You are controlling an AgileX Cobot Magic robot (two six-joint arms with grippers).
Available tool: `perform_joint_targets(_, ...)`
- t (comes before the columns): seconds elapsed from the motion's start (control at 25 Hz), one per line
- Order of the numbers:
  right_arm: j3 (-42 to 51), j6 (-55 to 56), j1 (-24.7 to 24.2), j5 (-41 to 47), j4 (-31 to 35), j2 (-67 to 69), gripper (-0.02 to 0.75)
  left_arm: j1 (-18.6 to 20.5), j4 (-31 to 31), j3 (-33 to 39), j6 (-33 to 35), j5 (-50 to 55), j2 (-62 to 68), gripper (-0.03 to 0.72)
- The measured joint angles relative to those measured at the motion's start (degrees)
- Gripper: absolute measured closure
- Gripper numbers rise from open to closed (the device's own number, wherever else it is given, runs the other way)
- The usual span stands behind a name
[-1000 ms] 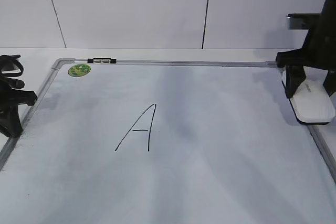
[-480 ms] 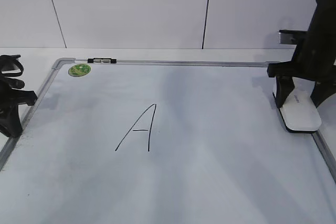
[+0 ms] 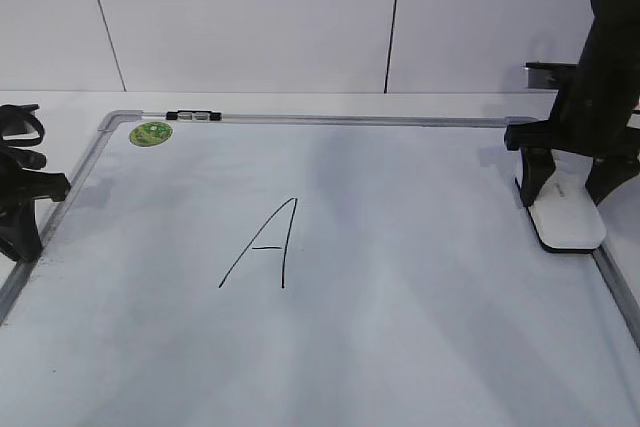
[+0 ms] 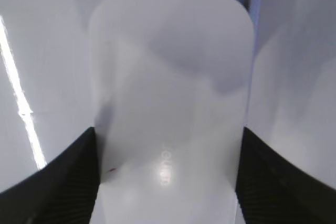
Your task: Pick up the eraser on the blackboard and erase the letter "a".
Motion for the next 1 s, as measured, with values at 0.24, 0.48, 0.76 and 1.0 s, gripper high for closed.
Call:
perform_joint_targets(0.24,0.00,-0.05,0.00,0.00,0.04,0.00,0.181,0.00,0.00,0.00,0.00,0.00,0.00,0.643)
perform_joint_targets(0.48,0.00,-0.05,-0.09,0.00,1.88,0.00,0.181,0.00,0.00,0.00,0.00,0.00,0.00,0.643)
perform_joint_targets(0.76,0.00,-0.05,-0.09,0.00,2.00,0.00,0.181,0.00,0.00,0.00,0.00,0.00,0.00,0.643)
perform_joint_targets(1.0,0.00,-0.05,-0.09,0.00,0.41,0.00,0.180,0.00,0.00,0.00,0.00,0.00,0.00,0.643)
